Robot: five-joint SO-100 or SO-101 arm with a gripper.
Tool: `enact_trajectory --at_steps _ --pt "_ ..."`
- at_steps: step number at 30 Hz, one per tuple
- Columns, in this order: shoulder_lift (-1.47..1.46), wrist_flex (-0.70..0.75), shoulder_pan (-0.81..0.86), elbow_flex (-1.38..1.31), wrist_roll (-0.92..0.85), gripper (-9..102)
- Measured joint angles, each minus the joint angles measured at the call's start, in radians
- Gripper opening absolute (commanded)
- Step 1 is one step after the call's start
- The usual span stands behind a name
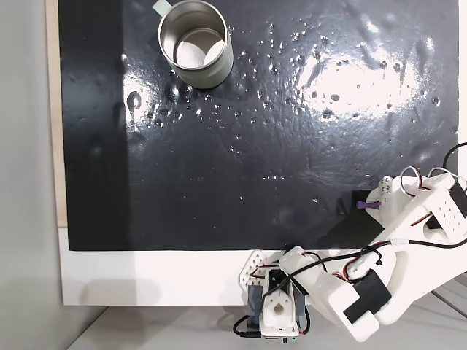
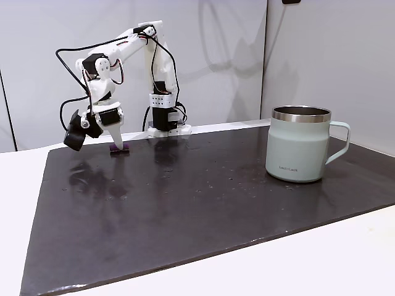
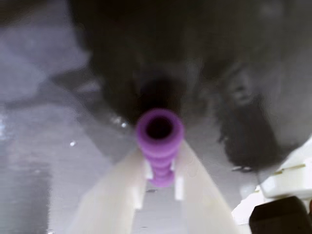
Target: Grasp a pengrip and put it in the cup.
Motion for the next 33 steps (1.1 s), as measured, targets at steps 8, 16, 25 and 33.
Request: enact_trajectory --at_steps 8,16,25,33 --pt "0.025 0.193 -0.058 -0.249 0.129 0" --pt "0.176 0.342 -0.170 -0.440 0.258 0" --pt "0.414 0.344 -0.373 -0.463 0.390 0" --pt "0.368 0.344 -0.643 -0.643 0.621 0"
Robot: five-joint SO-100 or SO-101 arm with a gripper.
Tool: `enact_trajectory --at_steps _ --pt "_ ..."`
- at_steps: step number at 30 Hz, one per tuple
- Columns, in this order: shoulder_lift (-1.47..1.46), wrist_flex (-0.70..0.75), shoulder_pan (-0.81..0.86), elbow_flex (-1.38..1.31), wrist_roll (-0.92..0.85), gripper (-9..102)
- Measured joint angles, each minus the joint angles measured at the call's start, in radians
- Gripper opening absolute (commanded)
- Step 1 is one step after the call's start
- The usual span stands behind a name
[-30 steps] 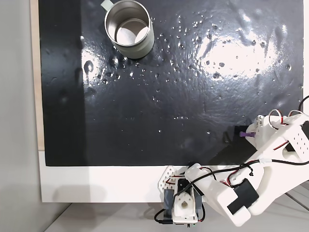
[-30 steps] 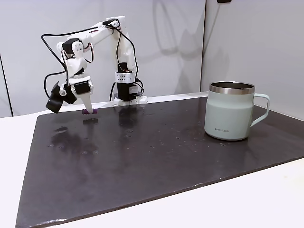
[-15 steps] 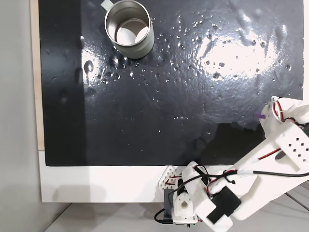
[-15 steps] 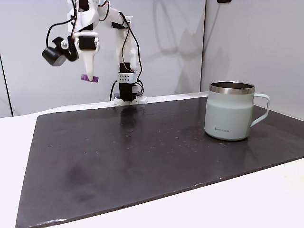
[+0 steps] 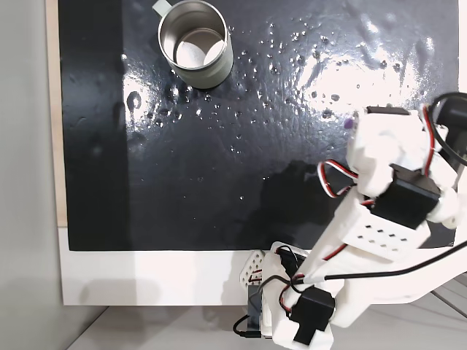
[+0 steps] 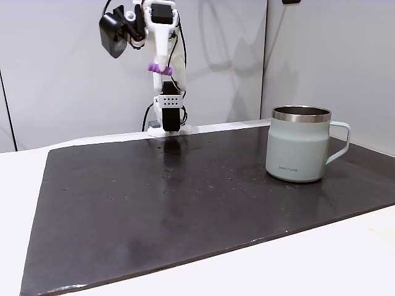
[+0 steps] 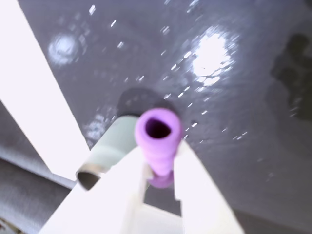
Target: Grasp a pengrip and put it in the cup.
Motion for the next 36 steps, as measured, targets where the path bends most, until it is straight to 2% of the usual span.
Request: enact_trajectory --at_steps 8,14,22,28,36 --pt "-0.117 0.000 -0.299 -0.209 0.175 0" --pt "-0.278 -0.006 -0.443 -0.359 0.249 0" --pt "-0.554 -0.012 -0.543 -0.707 0.270 0" --pt "-0.759 -0.012 -0.537 -0.983 0.270 0" --pt "-0.899 -0.012 -0.571 -1.124 0.288 0"
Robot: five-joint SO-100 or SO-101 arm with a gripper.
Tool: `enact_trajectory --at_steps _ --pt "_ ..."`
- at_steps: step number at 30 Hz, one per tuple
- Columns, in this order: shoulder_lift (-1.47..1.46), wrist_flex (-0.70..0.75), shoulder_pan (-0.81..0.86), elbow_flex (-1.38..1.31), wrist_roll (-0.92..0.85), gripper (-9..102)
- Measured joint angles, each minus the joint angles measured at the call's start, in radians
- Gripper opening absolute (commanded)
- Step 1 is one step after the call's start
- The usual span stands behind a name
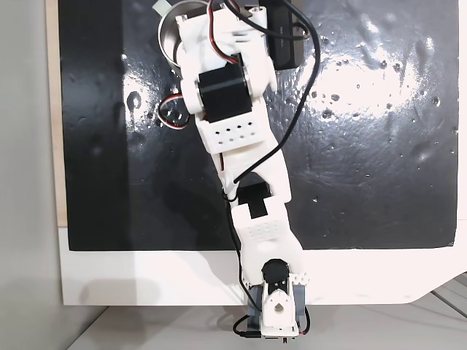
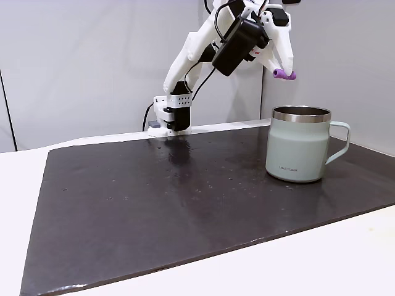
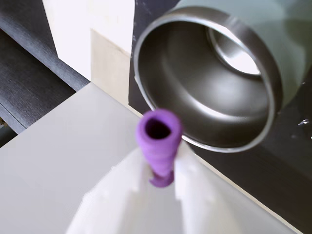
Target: Grasp a pengrip and put it in the cup.
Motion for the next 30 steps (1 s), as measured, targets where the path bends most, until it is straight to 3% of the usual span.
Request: enact_trajectory --at_steps 10,16,30 --pt "-0.048 0.000 -0.081 -0.044 0.005 1" --pt "-0.048 0.000 -0.098 -0.046 -0.034 33" --pt "-0.035 0.005 -0.087 -0.046 -0.043 33"
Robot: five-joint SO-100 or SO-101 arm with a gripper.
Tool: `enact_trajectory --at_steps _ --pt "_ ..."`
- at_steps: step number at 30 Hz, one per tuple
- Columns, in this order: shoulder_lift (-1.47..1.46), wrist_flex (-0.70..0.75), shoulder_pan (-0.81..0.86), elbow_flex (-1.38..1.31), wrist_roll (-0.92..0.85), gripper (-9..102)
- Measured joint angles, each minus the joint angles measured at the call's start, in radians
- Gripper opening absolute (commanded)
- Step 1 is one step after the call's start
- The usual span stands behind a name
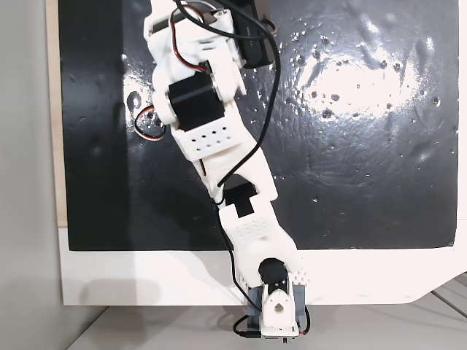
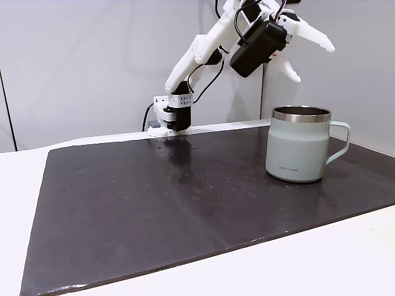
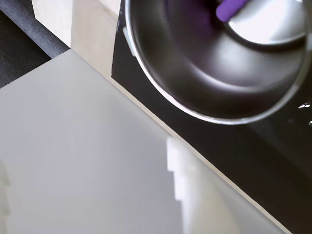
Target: Grasp a pengrip and put it in the cup.
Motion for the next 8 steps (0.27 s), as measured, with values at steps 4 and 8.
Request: enact_trajectory --at_steps 4,8 --pt "0.000 0.000 0.029 0.000 0.000 33" --pt "0.000 0.000 0.038 0.000 -0.005 33"
